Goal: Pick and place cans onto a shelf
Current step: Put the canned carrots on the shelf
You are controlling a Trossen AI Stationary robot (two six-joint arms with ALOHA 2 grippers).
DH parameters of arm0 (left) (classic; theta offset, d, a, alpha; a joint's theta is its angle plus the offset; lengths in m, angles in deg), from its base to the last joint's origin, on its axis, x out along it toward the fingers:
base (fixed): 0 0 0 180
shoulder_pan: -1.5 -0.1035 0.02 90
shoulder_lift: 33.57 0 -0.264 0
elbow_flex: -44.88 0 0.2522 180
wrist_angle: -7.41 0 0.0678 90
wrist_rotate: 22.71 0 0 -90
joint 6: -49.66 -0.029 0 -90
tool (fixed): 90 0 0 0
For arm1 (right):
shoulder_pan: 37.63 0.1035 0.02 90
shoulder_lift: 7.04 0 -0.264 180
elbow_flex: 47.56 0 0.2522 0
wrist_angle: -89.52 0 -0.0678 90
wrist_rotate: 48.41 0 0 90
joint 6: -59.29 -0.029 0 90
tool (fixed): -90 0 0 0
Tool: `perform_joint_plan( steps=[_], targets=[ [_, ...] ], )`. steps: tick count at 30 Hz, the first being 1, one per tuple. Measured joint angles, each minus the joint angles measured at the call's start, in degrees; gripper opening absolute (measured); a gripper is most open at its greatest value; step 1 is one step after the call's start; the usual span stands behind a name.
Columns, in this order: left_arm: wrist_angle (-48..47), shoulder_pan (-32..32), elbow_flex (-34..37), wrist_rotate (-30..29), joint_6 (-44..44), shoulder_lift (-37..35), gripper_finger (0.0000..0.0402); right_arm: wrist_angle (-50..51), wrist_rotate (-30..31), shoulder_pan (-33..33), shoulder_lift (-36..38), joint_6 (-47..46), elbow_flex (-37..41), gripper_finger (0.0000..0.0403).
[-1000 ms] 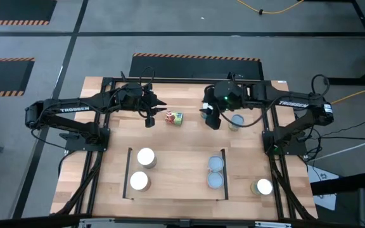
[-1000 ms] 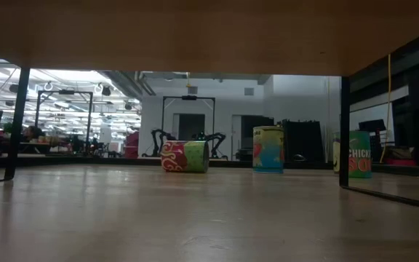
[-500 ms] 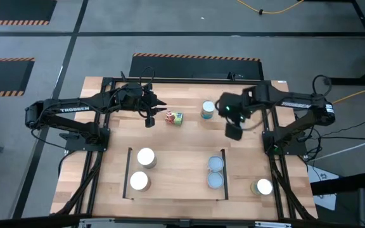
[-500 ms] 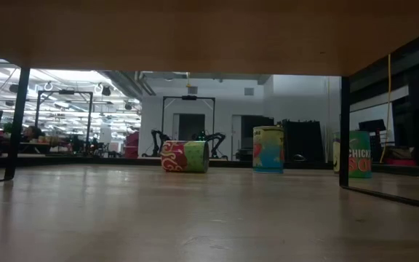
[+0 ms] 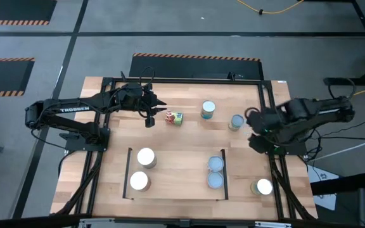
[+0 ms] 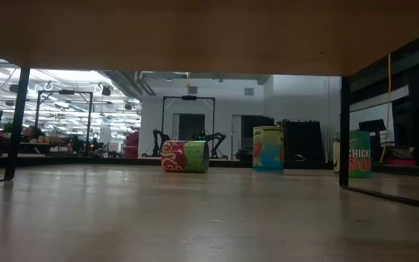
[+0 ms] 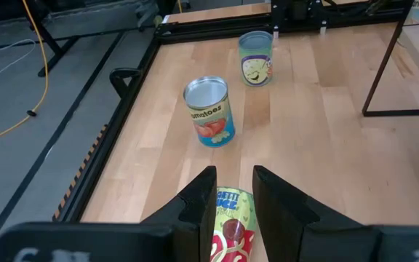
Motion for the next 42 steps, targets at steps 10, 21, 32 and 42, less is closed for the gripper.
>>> perform_joint_plan(
  steps=[10, 21, 32, 42],
  targets=[
    [0.8, 0.0, -0.01, 0.0, -0.01, 0.0, 0.0083, -14.5, -16.05, 9.17, 4.97, -12.05, 15.05, 0.0267],
    [4.55, -0.07, -0.02, -7.17, 0.14, 1.15, 0.0083, -19.37, -20.11, 21.1, 2.42, -20.5, 20.42, 0.0267],
    [9.28, -1.06, -0.07, -9.44, 0.1, 9.34, 0.0083, -21.79, -18.06, 28.82, -3.07, -26.21, 20.42, 0.0267],
    [9.87, -1.05, -0.07, -9.42, 0.05, 14.19, 0.0083, -21.98, -19.5, 32.14, -10.21, -25.86, 20.42, 0.0267]
  ],
)
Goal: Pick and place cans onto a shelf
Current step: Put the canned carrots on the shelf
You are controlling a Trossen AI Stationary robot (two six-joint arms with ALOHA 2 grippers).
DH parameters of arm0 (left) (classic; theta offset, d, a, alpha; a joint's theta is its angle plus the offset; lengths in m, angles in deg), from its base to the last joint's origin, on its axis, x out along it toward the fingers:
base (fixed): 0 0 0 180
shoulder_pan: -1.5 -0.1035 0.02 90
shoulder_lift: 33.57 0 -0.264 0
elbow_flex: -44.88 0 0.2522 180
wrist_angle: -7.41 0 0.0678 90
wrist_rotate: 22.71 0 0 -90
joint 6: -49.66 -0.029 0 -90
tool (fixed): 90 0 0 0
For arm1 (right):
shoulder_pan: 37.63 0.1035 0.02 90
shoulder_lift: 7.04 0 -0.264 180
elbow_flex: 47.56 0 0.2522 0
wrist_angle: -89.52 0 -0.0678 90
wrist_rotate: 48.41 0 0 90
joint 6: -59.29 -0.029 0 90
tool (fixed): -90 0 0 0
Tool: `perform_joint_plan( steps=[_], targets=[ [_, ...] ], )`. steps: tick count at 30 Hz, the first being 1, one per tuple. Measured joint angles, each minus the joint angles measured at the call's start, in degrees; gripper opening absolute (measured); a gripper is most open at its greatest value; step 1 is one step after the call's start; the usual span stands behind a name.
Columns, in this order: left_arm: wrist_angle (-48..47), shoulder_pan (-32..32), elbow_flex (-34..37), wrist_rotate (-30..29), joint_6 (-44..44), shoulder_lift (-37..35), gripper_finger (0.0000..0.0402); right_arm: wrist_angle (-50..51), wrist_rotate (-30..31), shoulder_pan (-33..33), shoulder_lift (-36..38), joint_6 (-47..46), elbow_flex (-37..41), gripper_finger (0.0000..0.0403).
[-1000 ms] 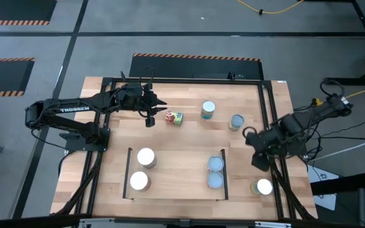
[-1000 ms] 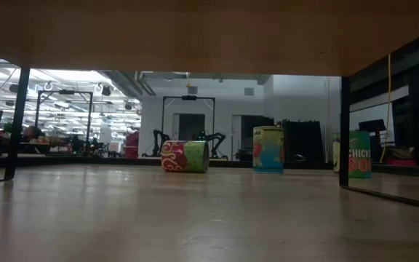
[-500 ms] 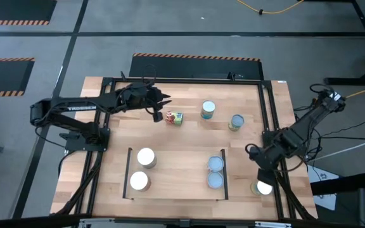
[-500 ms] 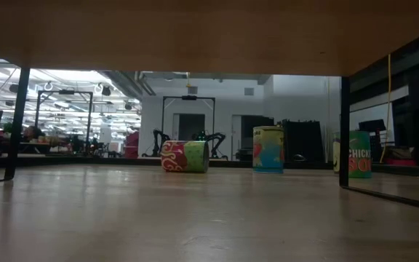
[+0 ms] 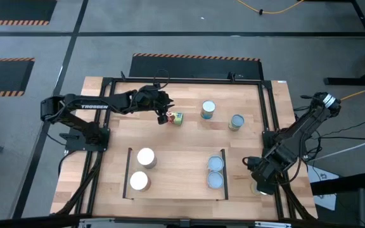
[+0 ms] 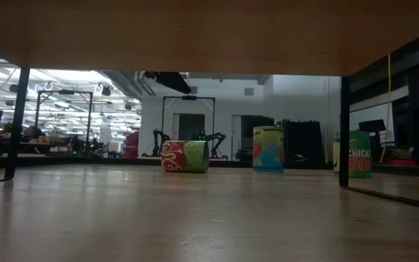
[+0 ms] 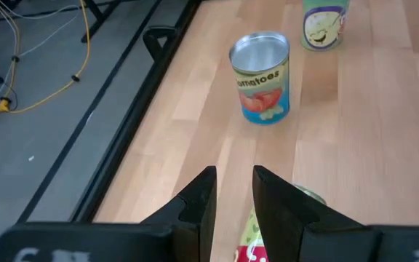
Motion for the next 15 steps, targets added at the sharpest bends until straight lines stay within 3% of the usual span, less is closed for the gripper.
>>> perform_joint_plan(
  steps=[11, 15],
  targets=[
    [1.45, 0.0, 0.0, 0.0, 0.02, 0.24, 0.0083, 0.13, -0.23, 0.16, -3.57, 0.77, -0.09, 0.0265],
    [1.45, 0.0, 0.02, 0.0, 0.0, 0.24, 0.0083, -0.14, -0.54, 0.15, -4.34, 2.91, -0.27, 0.0241]
  ],
)
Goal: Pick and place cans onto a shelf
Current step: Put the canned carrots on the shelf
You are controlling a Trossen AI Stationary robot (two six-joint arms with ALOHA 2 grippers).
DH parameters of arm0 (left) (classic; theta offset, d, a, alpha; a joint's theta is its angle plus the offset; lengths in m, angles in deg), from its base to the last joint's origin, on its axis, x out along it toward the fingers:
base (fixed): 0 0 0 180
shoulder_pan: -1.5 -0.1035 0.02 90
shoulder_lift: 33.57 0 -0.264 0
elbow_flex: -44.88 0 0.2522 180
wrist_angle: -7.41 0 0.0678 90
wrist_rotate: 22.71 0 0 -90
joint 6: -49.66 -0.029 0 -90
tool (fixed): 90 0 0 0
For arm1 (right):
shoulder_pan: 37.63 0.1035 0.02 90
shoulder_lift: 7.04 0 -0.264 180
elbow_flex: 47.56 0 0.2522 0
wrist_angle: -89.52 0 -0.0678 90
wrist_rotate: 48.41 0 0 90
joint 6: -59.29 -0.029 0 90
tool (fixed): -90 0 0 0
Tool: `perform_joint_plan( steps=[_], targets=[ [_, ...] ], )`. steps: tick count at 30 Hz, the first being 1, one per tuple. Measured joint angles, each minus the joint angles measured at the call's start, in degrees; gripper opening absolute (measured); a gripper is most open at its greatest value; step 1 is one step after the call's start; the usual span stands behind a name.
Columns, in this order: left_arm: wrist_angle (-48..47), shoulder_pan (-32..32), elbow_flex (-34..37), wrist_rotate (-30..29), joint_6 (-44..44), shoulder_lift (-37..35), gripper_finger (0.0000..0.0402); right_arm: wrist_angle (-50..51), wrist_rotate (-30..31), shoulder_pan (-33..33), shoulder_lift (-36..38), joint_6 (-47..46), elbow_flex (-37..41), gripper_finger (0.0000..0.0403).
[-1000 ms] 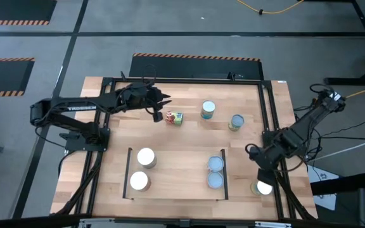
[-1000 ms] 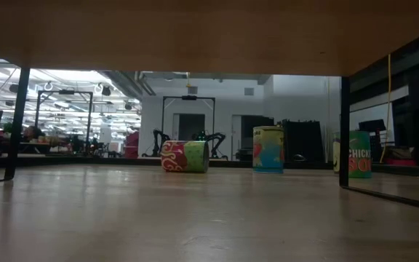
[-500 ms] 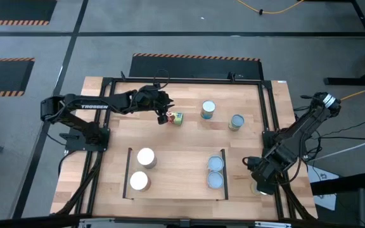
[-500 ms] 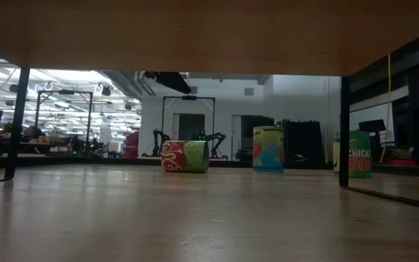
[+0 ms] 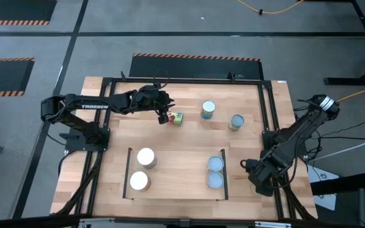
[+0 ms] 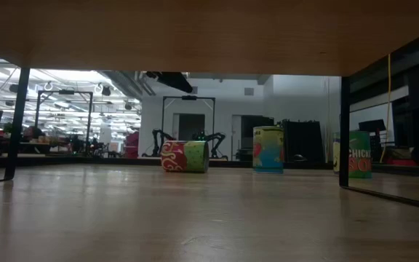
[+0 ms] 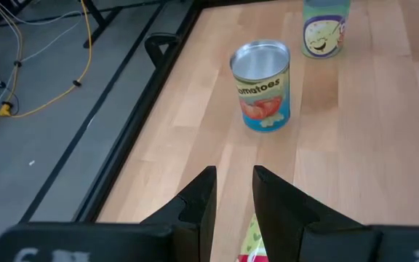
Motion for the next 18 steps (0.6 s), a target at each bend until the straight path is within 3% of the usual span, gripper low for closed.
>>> perform_joint_plan(
  steps=[14, 18],
  targets=[
    [0.0, 0.0, 0.0, 0.0, 0.0, 0.0, 0.0083, 0.11, -0.38, 0.0, -0.14, 1.0, 0.03, 0.0019],
    [0.0, 0.0, 0.0, 0.0, 0.0, 0.0, 0.0083, 0.16, -0.09, 0.0, -0.16, 1.49, 0.07, 0.0009]
  ],
)
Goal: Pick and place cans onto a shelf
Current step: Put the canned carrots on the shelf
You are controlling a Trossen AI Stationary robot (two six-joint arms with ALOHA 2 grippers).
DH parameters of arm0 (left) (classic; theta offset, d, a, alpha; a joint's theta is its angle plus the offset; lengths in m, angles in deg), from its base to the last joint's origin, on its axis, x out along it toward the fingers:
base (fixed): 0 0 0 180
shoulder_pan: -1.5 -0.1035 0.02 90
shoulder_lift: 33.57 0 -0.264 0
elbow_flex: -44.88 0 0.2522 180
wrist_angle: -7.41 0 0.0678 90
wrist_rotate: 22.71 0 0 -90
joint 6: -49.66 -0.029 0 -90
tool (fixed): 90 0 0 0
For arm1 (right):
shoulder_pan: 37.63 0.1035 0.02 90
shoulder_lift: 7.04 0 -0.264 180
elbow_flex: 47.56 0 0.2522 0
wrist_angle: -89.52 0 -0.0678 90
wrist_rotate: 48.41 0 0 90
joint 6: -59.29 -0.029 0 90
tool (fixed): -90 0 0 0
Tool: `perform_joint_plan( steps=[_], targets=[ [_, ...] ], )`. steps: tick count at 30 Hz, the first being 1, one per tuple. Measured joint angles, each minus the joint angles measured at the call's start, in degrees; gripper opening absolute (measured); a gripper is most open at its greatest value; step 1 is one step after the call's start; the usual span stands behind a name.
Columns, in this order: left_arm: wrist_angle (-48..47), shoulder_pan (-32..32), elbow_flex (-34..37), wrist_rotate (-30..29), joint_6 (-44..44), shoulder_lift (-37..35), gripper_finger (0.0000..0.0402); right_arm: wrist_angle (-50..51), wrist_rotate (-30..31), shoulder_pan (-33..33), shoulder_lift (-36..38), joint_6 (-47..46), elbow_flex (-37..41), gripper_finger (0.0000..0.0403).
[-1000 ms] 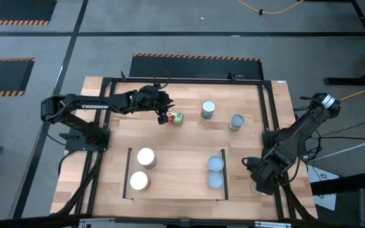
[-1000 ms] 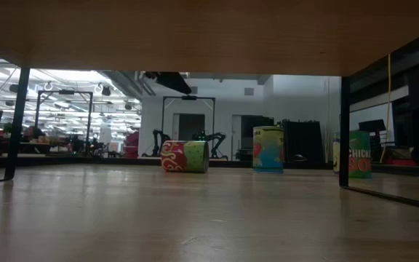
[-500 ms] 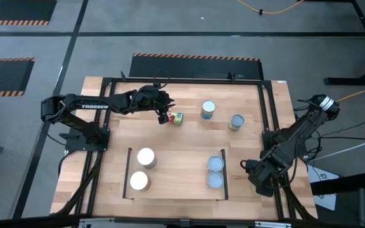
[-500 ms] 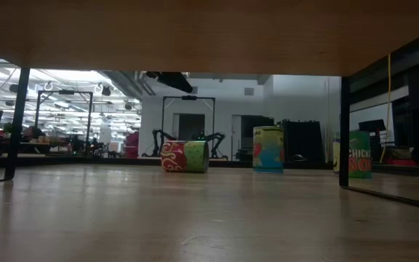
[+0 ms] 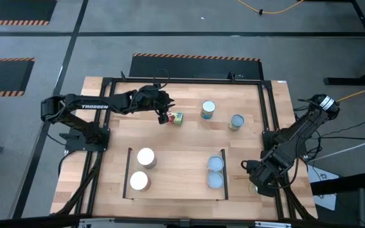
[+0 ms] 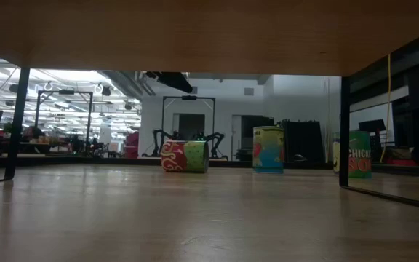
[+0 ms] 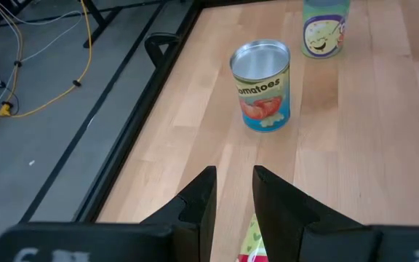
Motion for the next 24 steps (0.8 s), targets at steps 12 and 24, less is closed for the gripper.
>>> perform_joint_plan(
  steps=[12, 24],
  targets=[
    [0.0, 0.0, 0.02, 0.0, -0.01, -0.01, 0.0083, 1.41, 2.57, -0.04, 0.76, 0.13, -1.85, 0.0003],
    [0.2, 0.02, 0.04, 0.0, -0.02, -0.02, 0.0083, 10.86, 1.66, -0.22, 0.94, 0.13, -12.35, 0.0002]
  ],
)
